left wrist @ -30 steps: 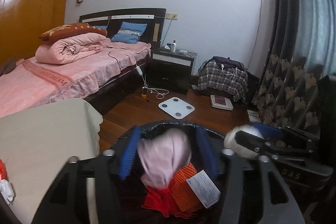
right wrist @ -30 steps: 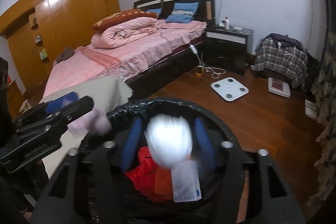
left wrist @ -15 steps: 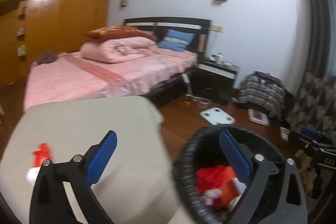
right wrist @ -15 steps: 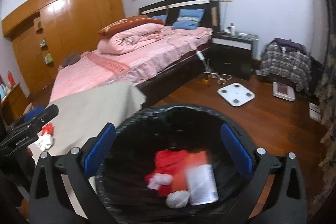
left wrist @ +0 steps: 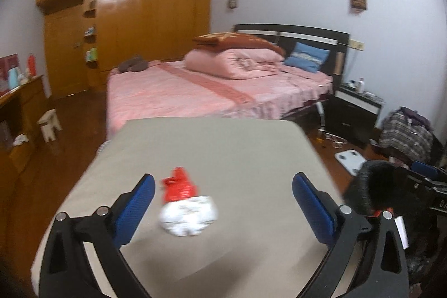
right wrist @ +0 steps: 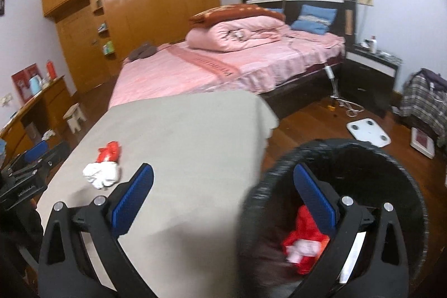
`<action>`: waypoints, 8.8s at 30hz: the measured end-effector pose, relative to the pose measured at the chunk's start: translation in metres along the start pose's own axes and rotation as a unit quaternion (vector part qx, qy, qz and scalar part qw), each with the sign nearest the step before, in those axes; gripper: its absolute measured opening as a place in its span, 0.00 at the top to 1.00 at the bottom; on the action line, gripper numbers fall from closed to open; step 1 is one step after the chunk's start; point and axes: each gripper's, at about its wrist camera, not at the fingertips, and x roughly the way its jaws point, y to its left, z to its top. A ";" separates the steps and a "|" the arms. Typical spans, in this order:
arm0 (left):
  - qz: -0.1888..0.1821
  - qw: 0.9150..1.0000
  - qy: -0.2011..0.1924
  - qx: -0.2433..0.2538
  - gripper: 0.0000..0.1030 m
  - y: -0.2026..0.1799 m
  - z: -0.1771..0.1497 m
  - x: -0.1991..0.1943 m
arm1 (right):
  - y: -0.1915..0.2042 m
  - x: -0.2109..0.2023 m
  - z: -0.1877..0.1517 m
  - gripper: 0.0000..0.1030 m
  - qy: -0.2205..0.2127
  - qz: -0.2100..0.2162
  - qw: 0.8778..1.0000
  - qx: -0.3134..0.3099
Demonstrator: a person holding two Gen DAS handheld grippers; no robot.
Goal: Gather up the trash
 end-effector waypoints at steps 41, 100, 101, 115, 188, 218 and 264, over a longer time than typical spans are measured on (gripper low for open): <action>0.096 0.991 0.067 -0.073 0.06 0.182 -0.058 0.064 | 0.226 0.166 -0.036 0.06 0.122 0.113 0.981 -0.103; -0.019 0.992 0.113 -0.049 0.57 0.066 -0.021 0.125 | 0.090 0.125 0.005 0.56 0.087 0.104 0.990 -0.038; -0.018 0.993 0.111 -0.048 0.57 0.065 -0.020 0.120 | 0.090 0.122 0.006 0.56 0.086 0.105 0.990 -0.038; -0.015 0.996 0.074 -0.037 0.57 0.037 0.003 0.056 | 0.081 0.063 0.025 0.56 0.046 0.114 0.992 -0.041; -0.236 0.965 0.004 0.111 0.56 -0.256 0.035 -0.042 | -0.141 -0.133 -0.002 0.55 -0.077 -0.063 0.994 0.050; -0.289 0.945 0.074 0.132 0.33 -0.317 -0.002 0.030 | -0.213 -0.091 -0.025 0.26 -0.027 -0.121 0.988 0.088; -0.155 0.985 0.003 0.079 0.06 -0.185 0.042 -0.100 | -0.088 -0.168 0.017 0.05 -0.055 -0.054 0.997 0.009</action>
